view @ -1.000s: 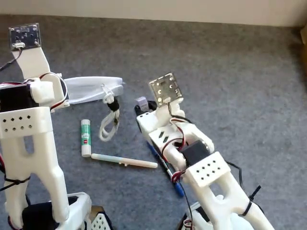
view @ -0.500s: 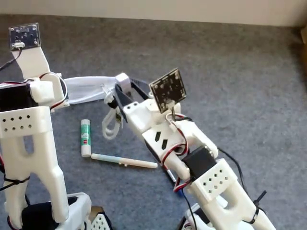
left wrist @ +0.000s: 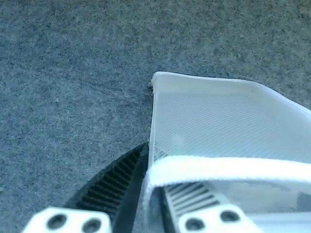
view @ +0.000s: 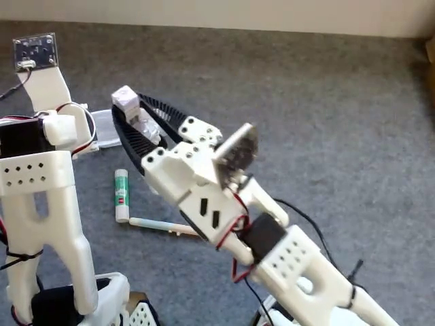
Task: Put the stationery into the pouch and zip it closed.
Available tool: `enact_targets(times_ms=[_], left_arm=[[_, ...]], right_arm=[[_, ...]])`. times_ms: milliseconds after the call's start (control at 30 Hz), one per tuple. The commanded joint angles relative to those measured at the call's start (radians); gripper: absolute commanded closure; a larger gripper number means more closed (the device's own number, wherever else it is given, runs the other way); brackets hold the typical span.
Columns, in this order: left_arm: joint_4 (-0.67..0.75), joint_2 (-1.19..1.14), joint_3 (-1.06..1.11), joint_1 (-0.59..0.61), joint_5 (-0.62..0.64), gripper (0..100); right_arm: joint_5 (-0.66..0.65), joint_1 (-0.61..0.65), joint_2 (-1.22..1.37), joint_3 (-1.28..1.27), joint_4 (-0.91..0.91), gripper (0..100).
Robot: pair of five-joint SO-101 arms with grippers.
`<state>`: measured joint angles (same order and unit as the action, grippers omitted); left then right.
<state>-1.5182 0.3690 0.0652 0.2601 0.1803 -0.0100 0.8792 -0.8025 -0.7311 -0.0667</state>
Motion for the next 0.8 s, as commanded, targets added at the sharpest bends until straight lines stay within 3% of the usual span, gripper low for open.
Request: enact_targets(times_ms=[0,433,633,767], left_arm=[[0.0,-0.018,-0.021,-0.015,0.011,99],[-0.003,-0.018,-0.019,-0.015,0.011,99],[-0.006,-0.018,-0.019,-0.015,0.011,99],[-0.006,-0.018,-0.018,-0.012,0.011,99]], right_arm=[[0.0,0.007,0.096,0.071,-0.125,99.4],[0.0,0.005,0.311,0.067,-0.277,99.4],[-0.16,0.005,0.417,0.067,-0.352,99.4],[-0.193,0.005,0.453,0.065,-0.386,99.4]])
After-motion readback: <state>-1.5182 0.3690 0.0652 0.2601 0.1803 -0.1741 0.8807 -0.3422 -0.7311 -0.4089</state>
